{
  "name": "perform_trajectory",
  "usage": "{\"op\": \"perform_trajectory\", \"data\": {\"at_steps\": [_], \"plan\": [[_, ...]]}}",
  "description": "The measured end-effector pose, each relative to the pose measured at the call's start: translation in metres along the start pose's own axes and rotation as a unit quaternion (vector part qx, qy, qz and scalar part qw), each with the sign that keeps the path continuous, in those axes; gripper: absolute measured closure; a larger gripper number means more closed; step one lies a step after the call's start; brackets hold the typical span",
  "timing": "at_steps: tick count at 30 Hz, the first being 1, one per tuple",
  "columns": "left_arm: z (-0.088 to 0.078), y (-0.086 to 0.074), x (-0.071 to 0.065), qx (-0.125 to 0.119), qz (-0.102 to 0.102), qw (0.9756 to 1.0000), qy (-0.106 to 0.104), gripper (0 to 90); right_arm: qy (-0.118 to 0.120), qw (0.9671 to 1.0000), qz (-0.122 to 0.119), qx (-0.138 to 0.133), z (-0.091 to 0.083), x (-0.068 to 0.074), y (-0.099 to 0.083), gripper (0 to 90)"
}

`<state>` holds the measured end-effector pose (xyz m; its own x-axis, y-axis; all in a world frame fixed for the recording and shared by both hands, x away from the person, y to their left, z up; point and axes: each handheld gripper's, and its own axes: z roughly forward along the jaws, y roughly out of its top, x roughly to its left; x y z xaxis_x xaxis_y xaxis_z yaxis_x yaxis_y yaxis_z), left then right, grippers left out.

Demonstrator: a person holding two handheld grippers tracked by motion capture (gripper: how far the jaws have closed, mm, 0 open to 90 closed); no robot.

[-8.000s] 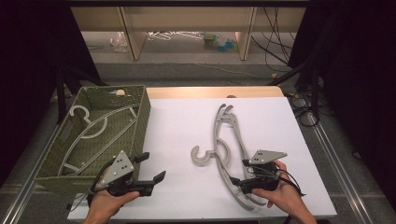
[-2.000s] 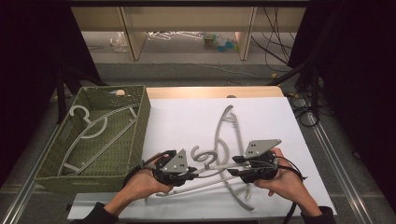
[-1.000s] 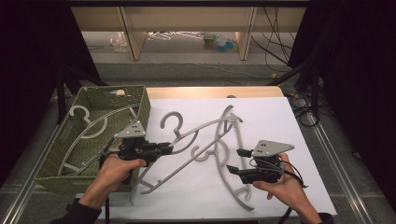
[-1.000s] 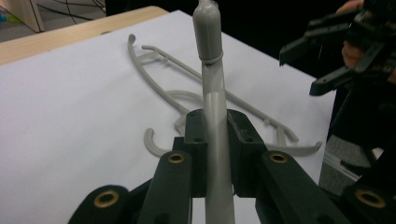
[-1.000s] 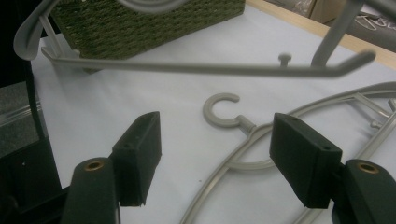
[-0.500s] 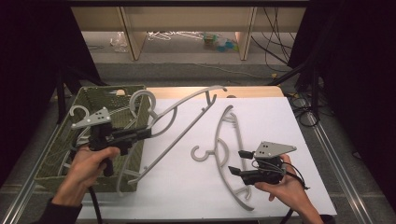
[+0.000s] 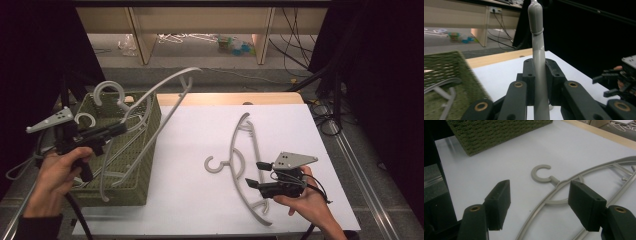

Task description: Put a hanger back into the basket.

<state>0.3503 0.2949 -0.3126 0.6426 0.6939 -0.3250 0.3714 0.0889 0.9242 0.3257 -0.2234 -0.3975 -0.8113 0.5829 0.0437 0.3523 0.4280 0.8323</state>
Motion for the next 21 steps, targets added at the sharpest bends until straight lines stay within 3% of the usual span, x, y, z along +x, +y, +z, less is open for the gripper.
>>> {"op": "perform_trajectory", "data": {"at_steps": [1, 3, 9, 17, 21], "plan": [[0.0, 0.0, 0.0, 0.0, 0.0, 1.0, 0.0, 79.2, 0.001, 1.0, 0.001, 0.002, 0.0, 0.0, 0.0, 35.5], [-0.012, 0.003, 0.013, -0.016, -0.001, 0.9996, 0.023, 79.2, 0.001, 1.0, 0.002, 0.002, 0.0, 0.0, 0.0, 35.6], [-0.023, 0.007, 0.032, -0.025, 0.004, 0.9986, 0.047, 79.2, -0.001, 1.0, -0.001, 0.0, 0.002, -0.002, -0.001, 35.5], [-0.024, 0.011, 0.059, -0.009, -0.002, 0.9974, 0.071, 79.2, -0.001, 1.0, 0.004, 0.004, 0.002, -0.003, -0.002, 35.5], [-0.027, 0.017, 0.08, 0.002, 0.003, 0.9962, 0.087, 79.2, -0.001, 1.0, 0.005, 0.005, 0.002, -0.003, -0.002, 35.5]]}}
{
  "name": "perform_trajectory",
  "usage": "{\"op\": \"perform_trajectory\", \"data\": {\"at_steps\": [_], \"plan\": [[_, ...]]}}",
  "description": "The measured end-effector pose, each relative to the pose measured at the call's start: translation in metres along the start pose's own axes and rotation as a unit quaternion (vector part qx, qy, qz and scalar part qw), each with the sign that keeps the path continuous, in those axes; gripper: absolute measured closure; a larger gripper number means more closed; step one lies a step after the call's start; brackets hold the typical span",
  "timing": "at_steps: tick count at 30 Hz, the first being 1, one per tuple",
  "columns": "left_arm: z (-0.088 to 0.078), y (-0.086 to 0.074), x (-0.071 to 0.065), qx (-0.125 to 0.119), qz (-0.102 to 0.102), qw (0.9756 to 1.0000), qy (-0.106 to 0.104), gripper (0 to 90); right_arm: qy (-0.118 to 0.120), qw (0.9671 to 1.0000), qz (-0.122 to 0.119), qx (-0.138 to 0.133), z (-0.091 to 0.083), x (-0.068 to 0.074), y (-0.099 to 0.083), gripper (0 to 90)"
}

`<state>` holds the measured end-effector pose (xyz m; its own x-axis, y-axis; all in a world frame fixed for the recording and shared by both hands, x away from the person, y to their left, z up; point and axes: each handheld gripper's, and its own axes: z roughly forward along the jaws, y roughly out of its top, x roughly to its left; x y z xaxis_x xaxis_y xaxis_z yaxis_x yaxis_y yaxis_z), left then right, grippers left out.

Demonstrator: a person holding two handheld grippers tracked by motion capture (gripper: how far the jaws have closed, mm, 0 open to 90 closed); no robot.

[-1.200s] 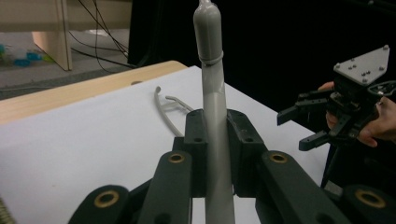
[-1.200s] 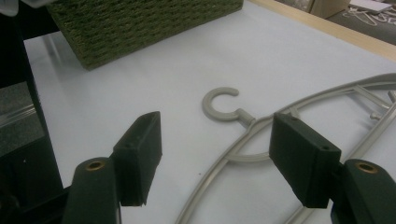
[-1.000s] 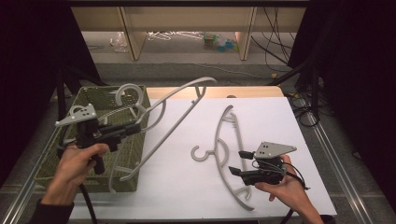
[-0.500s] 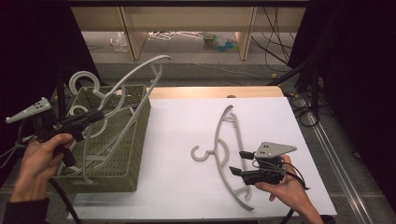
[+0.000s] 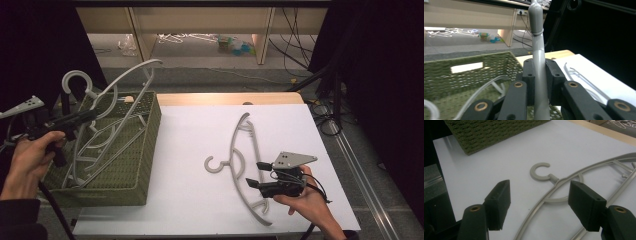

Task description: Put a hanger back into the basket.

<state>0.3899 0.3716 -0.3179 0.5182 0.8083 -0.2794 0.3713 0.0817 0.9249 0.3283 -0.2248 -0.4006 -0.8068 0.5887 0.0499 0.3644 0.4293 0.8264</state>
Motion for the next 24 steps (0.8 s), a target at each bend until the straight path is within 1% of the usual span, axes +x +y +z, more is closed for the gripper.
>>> {"op": "perform_trajectory", "data": {"at_steps": [2, 3, 4, 5, 7, 10, 12, 16, 17, 19, 20, 24], "plan": [[0.0, 0.002, 0.005, 0.004, 0.007, 1.0, 0.002, 79.1, 0.0, 1.0, 0.001, 0.0, 0.0, 0.0, 0.0, 35.5], [0.0, 0.002, 0.005, 0.004, 0.007, 1.0, 0.002, 79.1, -0.001, 1.0, 0.001, 0.0, 0.0, 0.0, -0.001, 35.5], [-0.001, 0.003, 0.012, 0.01, 0.01, 0.9999, 0.008, 79.1, 0.001, 1.0, 0.003, 0.003, 0.0, 0.0, -0.001, 35.5], [-0.001, 0.003, 0.014, 0.012, 0.009, 0.9998, 0.01, 79.2, 0.001, 1.0, 0.003, 0.002, 0.0, 0.0, -0.001, 35.5], [-0.002, 0.003, 0.02, 0.019, 0.013, 0.9996, 0.018, 79.1, 0.002, 1.0, 0.003, 0.002, 0.0, 0.0, -0.001, 35.5], [-0.002, 0.002, 0.027, 0.021, 0.016, 0.9993, 0.025, 79.1, 0.0, 1.0, 0.001, 0.002, 0.002, -0.001, -0.001, 35.5], [-0.001, 0.001, 0.031, 0.025, 0.021, 0.9992, 0.025, 79.1, 0.001, 1.0, 0.001, 0.002, 0.002, -0.001, -0.001, 35.5], [-0.001, -0.002, 0.035, 0.034, 0.029, 0.9988, 0.022, 79.1, 0.002, 1.0, 0.002, 0.003, 0.001, -0.001, -0.001, 35.6], [-0.002, -0.005, 0.037, 0.04, 0.029, 0.9985, 0.024, 79.1, 0.001, 1.0, 0.003, 0.002, 0.001, -0.001, -0.001, 35.6], [-0.002, -0.007, 0.038, 0.042, 0.03, 0.9983, 0.026, 79.1, 0.001, 1.0, 0.003, 0.002, 0.001, -0.001, -0.001, 35.5], [-0.005, -0.011, 0.041, 0.046, 0.029, 0.9981, 0.028, 79.1, 0.001, 1.0, 0.002, 0.003, 0.001, -0.001, -0.001, 35.5], [-0.008, -0.021, 0.046, 0.057, 0.027, 0.9976, 0.028, 79.0, 0.002, 1.0, 0.002, 0.004, 0.001, -0.001, -0.001, 35.6]]}}
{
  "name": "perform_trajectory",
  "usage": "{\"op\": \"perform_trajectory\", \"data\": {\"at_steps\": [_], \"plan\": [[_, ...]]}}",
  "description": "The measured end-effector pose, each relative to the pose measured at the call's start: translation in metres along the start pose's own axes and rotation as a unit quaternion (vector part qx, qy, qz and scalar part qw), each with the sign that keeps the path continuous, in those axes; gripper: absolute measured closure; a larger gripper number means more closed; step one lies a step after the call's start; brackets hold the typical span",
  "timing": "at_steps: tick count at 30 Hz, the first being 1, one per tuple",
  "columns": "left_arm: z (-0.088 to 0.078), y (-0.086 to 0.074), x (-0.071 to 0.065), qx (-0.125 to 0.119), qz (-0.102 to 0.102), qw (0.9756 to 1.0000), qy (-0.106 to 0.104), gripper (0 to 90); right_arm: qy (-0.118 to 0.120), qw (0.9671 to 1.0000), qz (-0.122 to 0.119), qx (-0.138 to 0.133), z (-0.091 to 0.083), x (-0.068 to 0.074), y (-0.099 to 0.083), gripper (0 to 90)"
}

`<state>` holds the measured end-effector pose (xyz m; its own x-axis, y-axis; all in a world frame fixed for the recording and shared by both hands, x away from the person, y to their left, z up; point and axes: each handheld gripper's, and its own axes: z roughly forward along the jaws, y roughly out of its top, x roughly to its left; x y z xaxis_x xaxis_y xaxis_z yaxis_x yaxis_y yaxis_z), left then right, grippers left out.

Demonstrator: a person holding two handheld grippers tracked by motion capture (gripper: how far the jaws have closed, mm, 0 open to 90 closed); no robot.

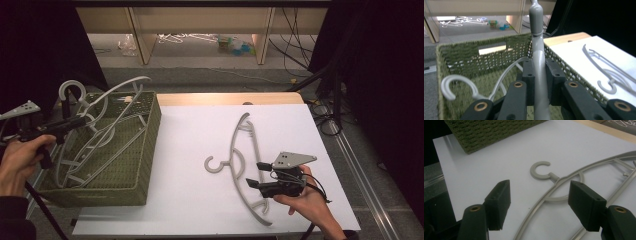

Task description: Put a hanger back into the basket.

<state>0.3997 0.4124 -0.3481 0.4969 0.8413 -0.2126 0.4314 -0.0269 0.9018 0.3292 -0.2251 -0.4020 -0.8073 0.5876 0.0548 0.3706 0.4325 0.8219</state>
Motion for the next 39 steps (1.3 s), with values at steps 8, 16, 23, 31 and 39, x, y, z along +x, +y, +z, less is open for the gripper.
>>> {"op": "perform_trajectory", "data": {"at_steps": [8, 16, 23, 31, 39], "plan": [[0.002, -0.015, 0.006, 0.025, -0.007, 0.9997, -0.001, 78.9, 0.0, 1.0, -0.001, 0.001, 0.001, 0.0, 0.0, 35.6], [0.014, -0.019, 0.004, 0.056, -0.002, 0.9984, -0.003, 78.8, 0.001, 1.0, 0.0, 0.004, 0.001, 0.0, 0.0, 35.5], [0.02, -0.026, 0.004, 0.078, 0.004, 0.9969, -0.003, 78.8, 0.0, 1.0, -0.001, 0.003, 0.001, 0.0, 0.0, 35.5], [0.041, -0.039, 0.009, 0.13, 0.005, 0.9911, 0.025, 78.7, 0.0, 1.0, 0.0, 0.006, 0.001, 0.001, -0.001, 35.5], [0.045, -0.049, 0.018, 0.14, -0.019, 0.988, 0.062, 76.9, 0.0, 1.0, 0.0, 0.006, 0.002, 0.0, -0.001, 35.5]]}}
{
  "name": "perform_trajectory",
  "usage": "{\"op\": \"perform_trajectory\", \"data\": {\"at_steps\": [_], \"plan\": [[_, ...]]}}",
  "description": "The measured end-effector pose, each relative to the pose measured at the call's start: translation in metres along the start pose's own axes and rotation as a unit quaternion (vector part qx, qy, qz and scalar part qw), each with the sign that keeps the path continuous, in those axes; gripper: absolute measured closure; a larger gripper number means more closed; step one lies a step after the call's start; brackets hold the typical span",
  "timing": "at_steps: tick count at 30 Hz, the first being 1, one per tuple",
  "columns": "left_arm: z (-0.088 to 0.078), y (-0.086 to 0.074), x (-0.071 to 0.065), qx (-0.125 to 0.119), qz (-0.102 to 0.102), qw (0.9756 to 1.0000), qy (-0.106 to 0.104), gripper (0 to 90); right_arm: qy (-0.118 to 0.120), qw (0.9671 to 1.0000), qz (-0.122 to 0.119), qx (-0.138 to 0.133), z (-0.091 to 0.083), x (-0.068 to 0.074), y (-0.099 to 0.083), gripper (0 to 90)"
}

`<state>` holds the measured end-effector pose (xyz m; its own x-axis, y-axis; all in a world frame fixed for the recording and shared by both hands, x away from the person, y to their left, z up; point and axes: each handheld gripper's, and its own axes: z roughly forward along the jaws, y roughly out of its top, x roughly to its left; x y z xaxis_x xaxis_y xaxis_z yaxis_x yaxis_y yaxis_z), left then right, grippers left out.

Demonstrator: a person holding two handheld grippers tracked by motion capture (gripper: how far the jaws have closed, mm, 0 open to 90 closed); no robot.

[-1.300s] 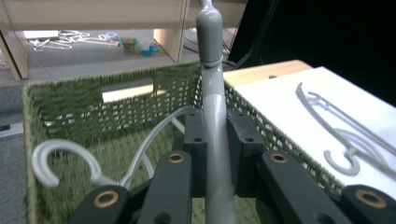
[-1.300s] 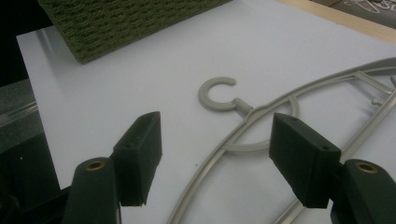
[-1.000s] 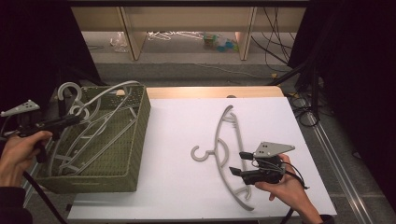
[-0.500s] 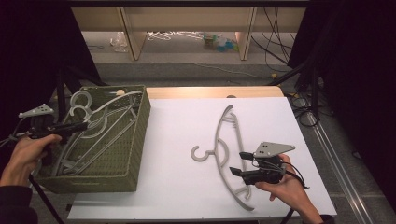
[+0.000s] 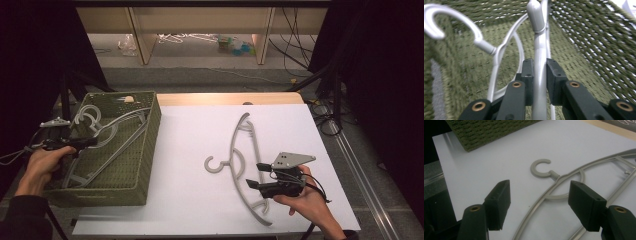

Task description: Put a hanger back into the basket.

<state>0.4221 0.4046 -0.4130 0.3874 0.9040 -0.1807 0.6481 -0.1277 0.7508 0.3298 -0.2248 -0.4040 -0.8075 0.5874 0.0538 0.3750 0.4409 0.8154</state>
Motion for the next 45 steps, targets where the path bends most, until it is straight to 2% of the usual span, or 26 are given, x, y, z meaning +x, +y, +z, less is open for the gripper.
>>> {"op": "perform_trajectory", "data": {"at_steps": [3, 7, 8, 10, 12, 13, 14, 16, 18, 19, 21, 25, 27, 29, 34, 35, 36, 40, 43, 45], "plan": [[0.002, -0.002, 0.001, 0.002, 0.0, 0.9999, 0.015, 75.3, 0.0, 1.0, 0.0, 0.0, 0.0, 0.0, 0.0, 35.4], [0.006, -0.005, 0.003, 0.013, -0.007, 0.9981, 0.06, 73.7, 0.003, 1.0, 0.004, 0.003, 0.001, 0.0, 0.0, 35.4], [0.003, -0.005, 0.006, 0.027, 0.008, 0.9971, 0.071, 72.9, 0.001, 1.0, 0.001, 0.001, 0.001, 0.0, 0.0, 35.3], [0.003, -0.006, 0.006, 0.01, -0.009, 0.9969, 0.078, 71.6, 0.003, 1.0, 0.002, 0.004, 0.001, 0.0, -0.001, 35.3], [0.002, -0.006, 0.006, 0.001, -0.013, 0.9973, 0.072, 72.1, 0.002, 1.0, 0.003, 0.005, 0.002, 0.0, -0.001, 35.2], [0.001, -0.006, 0.005, -0.003, -0.013, 0.9972, 0.074, 71.7, 0.002, 1.0, 0.003, 0.005, 0.002, 0.0, -0.001, 35.2], [-0.003, -0.004, 0.005, 0.006, 0.0, 0.9971, 0.076, 71.0, 0.002, 1.0, 0.005, 0.006, 0.002, 0.0, -0.001, 35.2], [-0.005, -0.003, -0.001, -0.02, -0.013, 0.997, 0.073, 68.4, 0.001, 1.0, 0.003, 0.006, 0.003, 0.0, -0.002, 35.1], [-0.01, -0.002, -0.007, -0.036, -0.016, 0.9974, 0.061, 64.8, 0.001, 1.0, 0.004, 0.006, 0.003, 0.0, -0.001, 35.0], [-0.013, -0.001, -0.011, -0.042, -0.014, 0.9973, 0.059, 63.1, 0.001, 1.0, 0.004, 0.006, 0.003, 0.0, -0.002, 35.0], [-0.021, 0.0, -0.018, -0.048, 0.003, 0.9961, 0.074, 59.9, 0.001, 1.0, 0.004, 0.007, 0.003, 0.0, -0.002, 35.0], [-0.045, 0.005, -0.035, -0.088, 0.009, 0.9933, 0.074, 52.9, 0.002, 0.9999, 0.006, 0.01, 0.004, -0.001, -0.003, 34.8], [-0.054, 0.007, -0.043, -0.105, 0.008, 0.9922, 0.066, 50.3, -0.002, 1.0, 0.004, 0.008, 0.004, -0.001, -0.003, 34.7], [-0.061, 0.008, -0.058, -0.123, 0.011, 0.991, 0.051, 44.3, 0.001, 0.9999, 0.004, 0.009, 0.004, -0.001, -0.003, 34.4], [-0.065, 0.003, -0.099, -0.142, 0.027, 0.9892, 0.022, 36.5, -0.003, 1.0, 0.006, 0.007, 0.005, -0.001, -0.003, 32.4], [-0.065, 0.003, -0.099, -0.142, 0.027, 0.9892, 0.022, 34.8, -0.003, 1.0, 0.006, 0.007, 0.005, -0.001, -0.003, 32.4], [-0.063, 0.002, -0.117, -0.151, 0.035, 0.9879, 0.003, 33.7, -0.003, 0.9999, 0.01, 0.008, 0.006, -0.002, -0.003, 31.2], [-0.055, -0.002, -0.15, -0.154, 0.048, 0.9863, -0.037, 29.9, -0.009, 0.9998, 0.016, 0.009, 0.006, -0.001, -0.004, 27.8], [-0.045, -0.006, -0.172, -0.158, 0.061, 0.9835, -0.063, 26.9, -0.011, 0.9997, 0.02, 0.007, 0.007, -0.001, -0.004, 27.7], [-0.038, -0.008, -0.184, -0.157, 0.083, 0.9809, -0.08, 24.2, -0.013, 0.9997, 0.019, 0.008, 0.007, -0.001, -0.005, 27.6]]}}
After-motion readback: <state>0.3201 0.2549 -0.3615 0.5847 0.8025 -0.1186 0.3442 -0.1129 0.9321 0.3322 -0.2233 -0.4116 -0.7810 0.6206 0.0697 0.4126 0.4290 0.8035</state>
